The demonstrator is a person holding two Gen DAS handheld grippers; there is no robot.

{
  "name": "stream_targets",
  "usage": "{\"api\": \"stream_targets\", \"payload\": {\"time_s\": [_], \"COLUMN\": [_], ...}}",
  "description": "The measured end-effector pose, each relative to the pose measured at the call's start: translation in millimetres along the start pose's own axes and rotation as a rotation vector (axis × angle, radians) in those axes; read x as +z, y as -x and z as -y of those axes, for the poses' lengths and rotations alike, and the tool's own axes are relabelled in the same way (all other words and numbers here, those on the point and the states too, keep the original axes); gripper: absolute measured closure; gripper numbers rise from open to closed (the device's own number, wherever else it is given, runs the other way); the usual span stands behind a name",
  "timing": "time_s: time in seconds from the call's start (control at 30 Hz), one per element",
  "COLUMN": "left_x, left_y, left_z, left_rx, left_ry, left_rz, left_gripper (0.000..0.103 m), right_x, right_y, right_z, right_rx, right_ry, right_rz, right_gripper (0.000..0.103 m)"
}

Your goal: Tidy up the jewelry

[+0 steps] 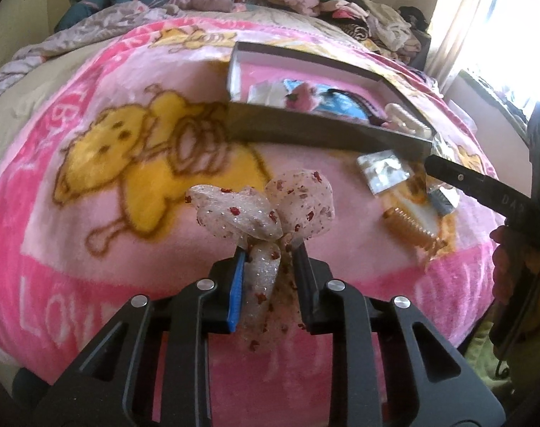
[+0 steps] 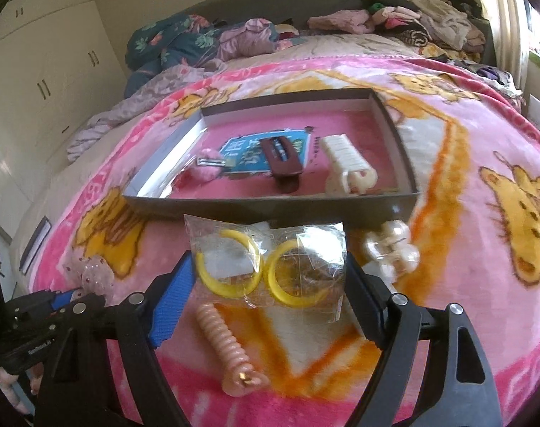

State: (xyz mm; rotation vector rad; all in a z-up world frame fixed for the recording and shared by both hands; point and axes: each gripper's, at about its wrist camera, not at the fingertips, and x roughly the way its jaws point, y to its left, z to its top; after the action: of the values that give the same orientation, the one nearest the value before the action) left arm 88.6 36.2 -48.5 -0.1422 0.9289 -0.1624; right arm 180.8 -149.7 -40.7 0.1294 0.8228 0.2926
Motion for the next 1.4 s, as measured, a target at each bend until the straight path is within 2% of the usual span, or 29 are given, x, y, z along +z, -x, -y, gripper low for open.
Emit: {"api": "stream_targets", "payload": {"time_s": [0.27, 0.73, 1.4], "left_x": [18, 54, 96], "left_y": [-1, -5, -31], "left_z": [23, 52, 71], "left_rx": [-0.018, -0.049, -0.083], "left_ry": [-0.045, -0.093, -0.106], "left_rz": [0.019, 0.057, 0.059], "left_gripper": [0.086, 0.086, 0.086], "right_x": [1, 5, 22], "right_y": [18, 42, 39], "right_z": [26, 47, 56], "right_rx": [-0.028, -0.064, -0.089], "right_ry": [-0.029, -0.026, 0.008], "right_rz": [0.017, 0.057, 0.071], "right_gripper": [0.024, 0.024, 0.024]}}
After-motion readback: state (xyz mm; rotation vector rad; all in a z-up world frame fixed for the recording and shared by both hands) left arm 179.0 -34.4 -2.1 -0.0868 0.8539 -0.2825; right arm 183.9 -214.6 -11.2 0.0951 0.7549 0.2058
